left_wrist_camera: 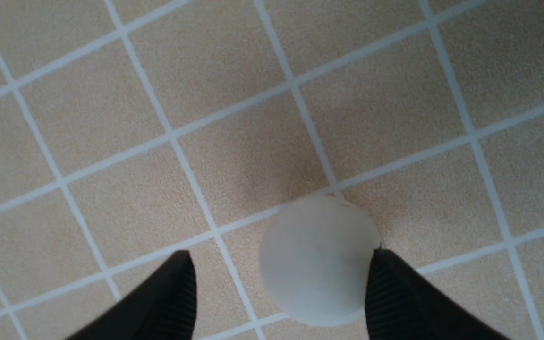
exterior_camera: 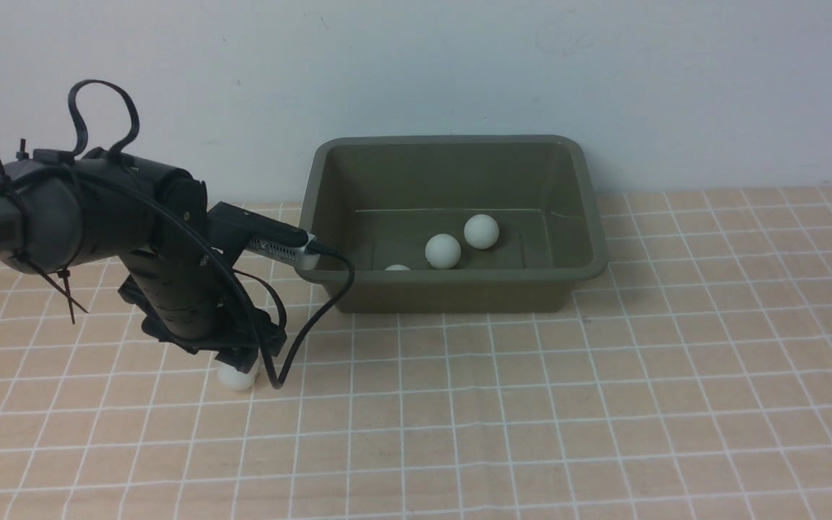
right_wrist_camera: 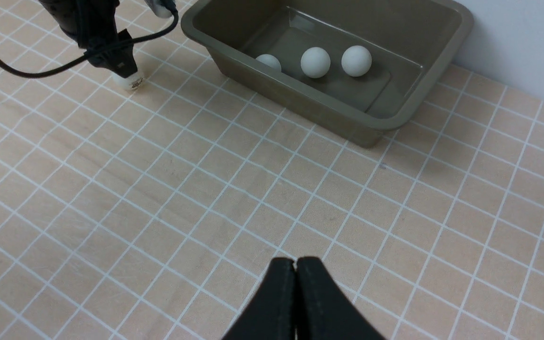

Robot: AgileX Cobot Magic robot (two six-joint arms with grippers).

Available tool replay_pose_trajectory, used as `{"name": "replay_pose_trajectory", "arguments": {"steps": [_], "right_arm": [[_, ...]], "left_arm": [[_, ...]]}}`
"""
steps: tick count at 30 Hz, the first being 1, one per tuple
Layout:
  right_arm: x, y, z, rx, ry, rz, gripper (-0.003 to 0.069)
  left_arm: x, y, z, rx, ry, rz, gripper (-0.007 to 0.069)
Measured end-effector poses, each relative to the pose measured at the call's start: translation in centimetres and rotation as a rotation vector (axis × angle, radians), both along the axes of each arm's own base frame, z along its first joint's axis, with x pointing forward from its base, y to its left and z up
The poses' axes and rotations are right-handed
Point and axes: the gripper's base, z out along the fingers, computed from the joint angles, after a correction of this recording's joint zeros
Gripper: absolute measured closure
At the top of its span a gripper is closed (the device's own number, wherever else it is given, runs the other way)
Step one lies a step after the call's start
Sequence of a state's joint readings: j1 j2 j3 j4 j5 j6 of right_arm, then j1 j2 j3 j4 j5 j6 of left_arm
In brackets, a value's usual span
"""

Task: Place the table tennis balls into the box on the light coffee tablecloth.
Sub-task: 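Reach for and grasp a ping pong ball on the table beside the basket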

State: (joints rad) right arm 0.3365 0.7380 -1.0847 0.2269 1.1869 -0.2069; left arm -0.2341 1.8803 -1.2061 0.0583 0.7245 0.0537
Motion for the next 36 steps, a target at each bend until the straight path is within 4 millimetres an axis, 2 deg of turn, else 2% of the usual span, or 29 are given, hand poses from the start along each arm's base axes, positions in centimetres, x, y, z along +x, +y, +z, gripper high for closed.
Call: {"name": "replay_pose_trajectory", "arguments": {"steps": [11, 19, 25, 27, 30, 32, 35, 36], "right_arm": [[0.0, 0.0, 0.0, 0.0, 0.003, 0.001, 0.0675], [0.0, 0.0, 0.0, 0.0, 0.003, 0.001, 0.0675], [0.0, 0.0, 0.0, 0.0, 0.003, 0.001, 0.0675], [0.0, 0.0, 0.0, 0.0, 0.003, 0.001, 0.0675], [0.0, 0.0, 0.0, 0.0, 0.003, 0.001, 0.0675], [0.0, 0.0, 0.0, 0.0, 0.003, 0.001, 0.0675], [0.0, 0.0, 0.0, 0.0, 0.003, 0.001, 0.0675], [0.0, 0.0, 0.0, 0.0, 0.003, 0.001, 0.0675]], "left_arm": [[-0.1, -0.6, -0.3, -0.073, 0.023, 0.006, 0.0228], [0.1, -0.7, -2.6, -0.058, 0.083, 0.005, 0.023], [0.1, -0.7, -2.9, -0.051, 0.114, 0.005, 0.0309], [0.2, -0.7, -2.3, -0.049, 0.126, 0.004, 0.0309], [0.4, -0.8, 0.0, -0.045, 0.148, -0.009, 0.0309], [0.7, -0.9, 2.5, -0.041, 0.167, -0.03, 0.0309], [1.4, -1.5, 7.6, -0.053, 0.14, -0.087, 0.0309], [1.5, -1.5, 7.9, -0.058, 0.134, -0.091, 0.0309]]}}
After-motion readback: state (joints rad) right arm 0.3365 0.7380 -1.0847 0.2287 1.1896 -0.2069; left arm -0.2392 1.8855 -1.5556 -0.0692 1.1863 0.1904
